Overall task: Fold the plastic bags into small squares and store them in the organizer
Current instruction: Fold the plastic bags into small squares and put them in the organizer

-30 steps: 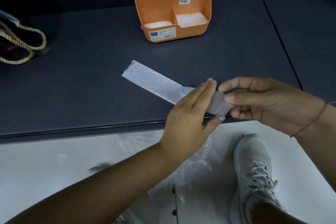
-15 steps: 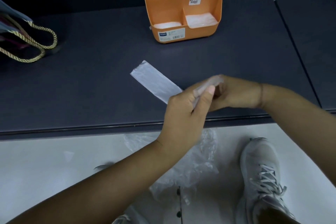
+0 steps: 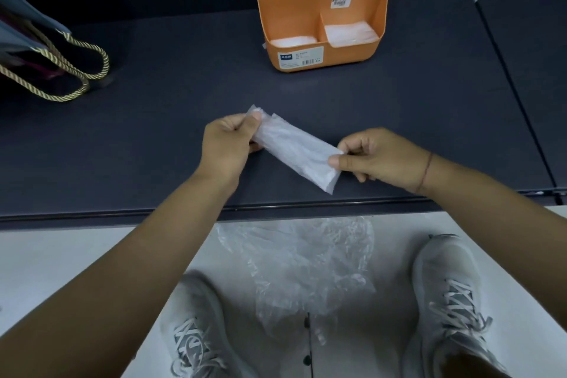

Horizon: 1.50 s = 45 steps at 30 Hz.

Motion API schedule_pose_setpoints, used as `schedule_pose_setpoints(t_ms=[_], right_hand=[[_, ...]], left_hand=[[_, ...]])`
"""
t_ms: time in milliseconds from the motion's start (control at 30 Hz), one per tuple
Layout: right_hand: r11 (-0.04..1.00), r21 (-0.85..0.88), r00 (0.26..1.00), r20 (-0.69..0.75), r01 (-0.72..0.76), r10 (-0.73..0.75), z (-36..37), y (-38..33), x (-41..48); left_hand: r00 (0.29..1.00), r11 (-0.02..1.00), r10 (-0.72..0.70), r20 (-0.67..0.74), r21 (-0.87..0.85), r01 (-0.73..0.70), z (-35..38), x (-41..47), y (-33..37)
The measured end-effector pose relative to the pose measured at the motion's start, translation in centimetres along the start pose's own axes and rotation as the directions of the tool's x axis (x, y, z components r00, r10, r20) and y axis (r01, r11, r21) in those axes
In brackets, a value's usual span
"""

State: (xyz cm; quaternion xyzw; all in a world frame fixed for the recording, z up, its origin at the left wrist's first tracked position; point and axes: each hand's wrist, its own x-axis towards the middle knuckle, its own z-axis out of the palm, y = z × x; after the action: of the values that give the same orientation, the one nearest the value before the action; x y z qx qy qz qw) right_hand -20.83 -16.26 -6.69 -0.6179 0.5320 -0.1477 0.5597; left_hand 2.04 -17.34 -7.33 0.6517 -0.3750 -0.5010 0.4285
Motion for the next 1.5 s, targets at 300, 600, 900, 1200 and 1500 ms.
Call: schedule_pose_setpoints(t_ms=[300,600,900,1200,1500], right_hand=[[0.991,-0.119,0.955,-0.296,-0.053,0.016,1.8,1.1,-0.2],[0.907,-0.366,0.917,-0.396,-0.208,0.05,0.5,1.2,-1.7],[0.98,-0.082,0.922,-0.359,-0.182,0.142,-0.5,1.4,-1.8],[0.977,0.081,0.947,-0.241,-0.198,0.212,0.1,0.8,-2.7],[0.986,0.078,0.965,-0.203,-0.15,0.163,1.9,0.9,-3.9]], left_hand=[[0.974,0.914,0.228,-0.006,0.345,-0.212,0.2,0.7,-1.2],[0.956,0.828,0.294,-0.018,0.504,-0.245,1.5,-0.2,-1.9],[0.725,0.46,0.671,0.158,0.678,-0.573,3.3,-4.0,-2.9],[0.893,0.633,0.403,0.201,0.643,-0.43,5.6,-10.8,-6.5],[0.853,0.645,0.509,0.117,0.605,-0.468,5.1,-10.6,-8.2]])
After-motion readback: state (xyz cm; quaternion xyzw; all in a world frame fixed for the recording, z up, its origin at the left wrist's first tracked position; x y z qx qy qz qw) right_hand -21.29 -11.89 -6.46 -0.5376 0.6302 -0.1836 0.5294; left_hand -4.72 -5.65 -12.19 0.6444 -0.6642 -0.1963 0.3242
